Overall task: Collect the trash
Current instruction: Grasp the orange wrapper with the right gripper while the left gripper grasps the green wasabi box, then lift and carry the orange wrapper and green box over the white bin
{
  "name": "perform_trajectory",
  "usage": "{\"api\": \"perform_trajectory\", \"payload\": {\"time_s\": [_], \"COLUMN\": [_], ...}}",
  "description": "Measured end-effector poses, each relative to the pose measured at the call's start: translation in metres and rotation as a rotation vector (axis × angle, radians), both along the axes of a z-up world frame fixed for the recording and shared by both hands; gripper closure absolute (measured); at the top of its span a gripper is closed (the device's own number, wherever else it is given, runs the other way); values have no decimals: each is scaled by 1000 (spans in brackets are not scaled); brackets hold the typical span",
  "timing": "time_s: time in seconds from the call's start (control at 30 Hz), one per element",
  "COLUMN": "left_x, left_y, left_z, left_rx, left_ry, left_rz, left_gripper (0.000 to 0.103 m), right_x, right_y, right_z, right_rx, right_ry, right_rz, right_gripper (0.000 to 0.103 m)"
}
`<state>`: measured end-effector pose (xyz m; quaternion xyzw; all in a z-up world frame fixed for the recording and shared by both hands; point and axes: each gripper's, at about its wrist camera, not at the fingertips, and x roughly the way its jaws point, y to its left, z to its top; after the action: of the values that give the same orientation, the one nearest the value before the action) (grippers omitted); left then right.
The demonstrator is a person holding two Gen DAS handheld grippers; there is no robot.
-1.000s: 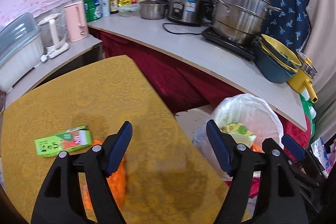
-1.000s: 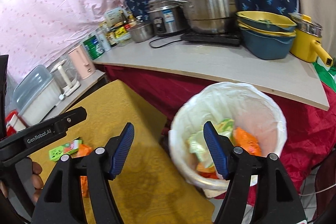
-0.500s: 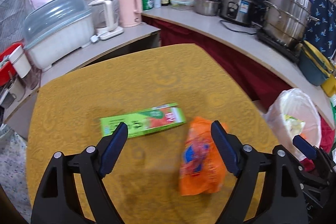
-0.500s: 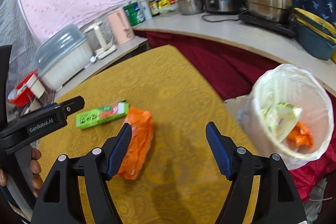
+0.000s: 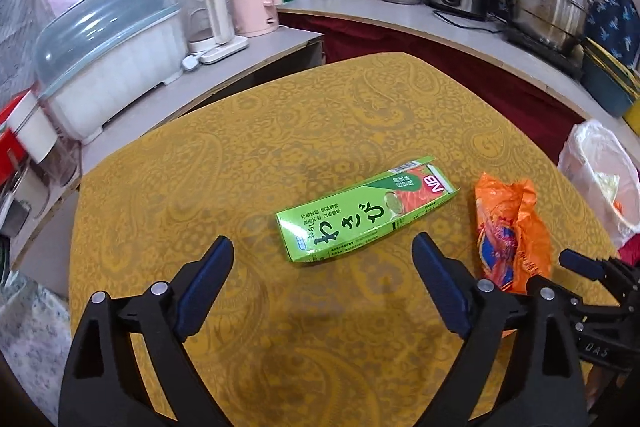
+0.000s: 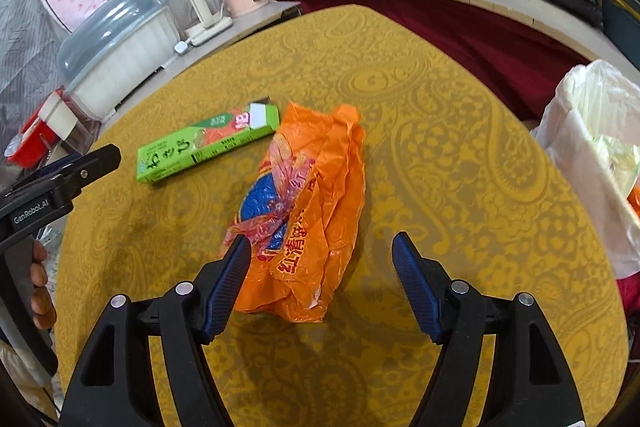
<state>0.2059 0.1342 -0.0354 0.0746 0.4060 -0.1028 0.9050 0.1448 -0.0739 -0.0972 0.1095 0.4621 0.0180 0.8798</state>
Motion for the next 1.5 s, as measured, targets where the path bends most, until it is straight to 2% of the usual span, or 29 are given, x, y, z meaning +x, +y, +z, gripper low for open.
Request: {"api": "perform_trajectory", "payload": {"time_s": [0.1, 0.2, 0.23, 0.27, 0.33, 0.43, 0.53, 0.63, 0.73, 0.87, 0.93, 1.13, 1.5], "left_x": [11, 26, 31, 37, 48, 61, 64, 62, 61, 56, 53, 29, -45], "left_y": [1, 4, 5, 5, 4, 2, 1, -3, -14, -24, -29, -49, -76], "left_z": [-11, -22, -24, -29, -36, -49, -50, -53, -67, -68, -69, -65, -63], "left_rx": [41, 60, 59, 59, 66, 88, 79, 74, 110, 62, 46, -38, -187], "left_ry": [-27, -49, -46, -38, -26, -20, -57, -36, 22, 32, 31, 62, 117], "left_rz": [-67, -137, -156, -192, -248, -331, -432, -538, -612, -583, -556, -429, -221], "left_gripper": [16, 13, 13, 13, 13, 11, 10, 10, 10, 15, 33, 51, 52], "right_x": [7, 12, 14, 16, 18, 21, 22, 23, 25, 25, 23, 9, -34], "right_y": [2, 7, 8, 9, 8, 4, 0, -4, -8, -15, -19, -32, -72], "right_z": [-9, -13, -13, -13, -12, -11, -8, -4, -1, 1, 2, 8, 4], "right_rx": [1, -23, -29, -38, -28, -14, -10, -11, 12, 15, 17, 26, 60], "right_ry": [21, 20, 22, 22, 18, 26, 36, 37, 37, 29, 24, 1, -9], "right_rz": [-6, 2, 14, 21, 26, 23, 16, 6, -6, -22, -30, -45, -83], "right_gripper": [38, 52, 67, 73, 77, 80, 80, 80, 80, 80, 80, 80, 80]}}
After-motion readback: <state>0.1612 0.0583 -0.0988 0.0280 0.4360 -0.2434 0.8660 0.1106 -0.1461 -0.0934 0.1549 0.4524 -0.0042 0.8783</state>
